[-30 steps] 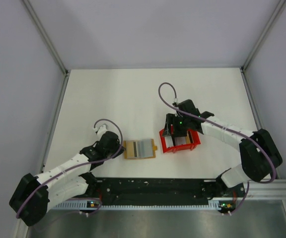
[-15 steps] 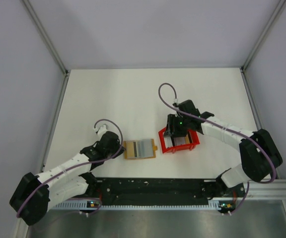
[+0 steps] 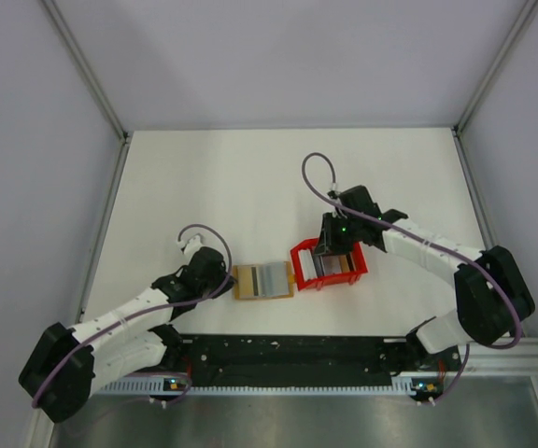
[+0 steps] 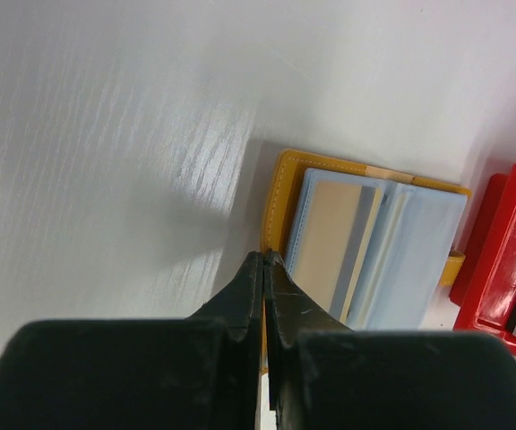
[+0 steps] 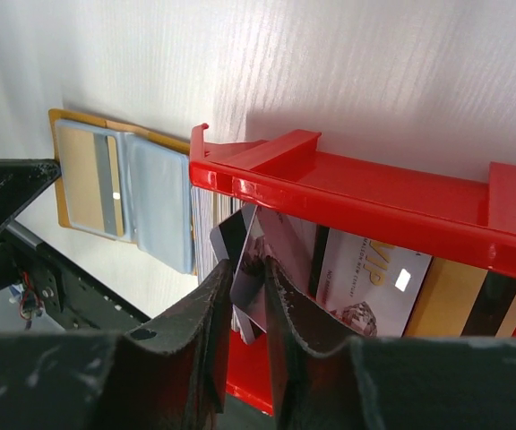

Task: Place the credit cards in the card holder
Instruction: Pick up the credit card from the storage box.

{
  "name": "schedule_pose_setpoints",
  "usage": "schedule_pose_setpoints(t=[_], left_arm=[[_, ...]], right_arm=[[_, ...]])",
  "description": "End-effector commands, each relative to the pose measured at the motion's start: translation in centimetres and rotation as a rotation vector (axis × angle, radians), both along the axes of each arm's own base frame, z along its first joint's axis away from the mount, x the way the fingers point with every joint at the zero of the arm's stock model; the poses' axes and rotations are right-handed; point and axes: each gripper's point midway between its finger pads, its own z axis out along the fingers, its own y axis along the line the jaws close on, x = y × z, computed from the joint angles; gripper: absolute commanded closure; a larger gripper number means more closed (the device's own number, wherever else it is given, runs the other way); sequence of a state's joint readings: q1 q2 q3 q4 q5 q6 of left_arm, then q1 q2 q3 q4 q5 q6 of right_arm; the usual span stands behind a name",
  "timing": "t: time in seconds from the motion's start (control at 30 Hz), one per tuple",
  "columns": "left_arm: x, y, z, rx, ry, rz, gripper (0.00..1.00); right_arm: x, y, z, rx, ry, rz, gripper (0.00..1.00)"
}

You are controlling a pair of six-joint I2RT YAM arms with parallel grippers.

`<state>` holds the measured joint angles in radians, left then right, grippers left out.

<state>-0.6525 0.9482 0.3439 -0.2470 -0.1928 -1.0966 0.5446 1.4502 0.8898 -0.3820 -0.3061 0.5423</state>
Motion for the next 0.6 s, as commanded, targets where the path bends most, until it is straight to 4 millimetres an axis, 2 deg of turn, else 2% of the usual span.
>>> schedule_pose_setpoints(t=[0.0, 0.17, 0.23, 0.37, 0.57], left_arm=[[0.4, -0.4, 0.1, -0.014, -0.019, -0.013, 1.0], [0.3, -0.4, 0.0, -0.015, -0.014, -0.018, 1.0], [0.3, -0.4, -0.1, -0.014, -0.013, -0.018, 1.0], [0.4, -0.6, 0.0, -0.019, -0.016, -0.022, 1.0], [0.4, -0.7, 0.1, -0.017, -0.017, -0.026, 1.0]], right_arm=[[0.3, 0.3, 1.2, 0.051, -0.044, 0.027, 0.8], [0.7, -0.2, 1.2, 0.053, -0.042, 0.015, 0.89], [0.9, -0.5, 1.0, 0.039, -0.048, 0.01, 1.0], [1.1, -1.3, -0.6, -0.017, -0.034, -0.011, 1.0], [0.3, -0.8, -2.4, -0.089, -0.011, -0.006, 0.97]])
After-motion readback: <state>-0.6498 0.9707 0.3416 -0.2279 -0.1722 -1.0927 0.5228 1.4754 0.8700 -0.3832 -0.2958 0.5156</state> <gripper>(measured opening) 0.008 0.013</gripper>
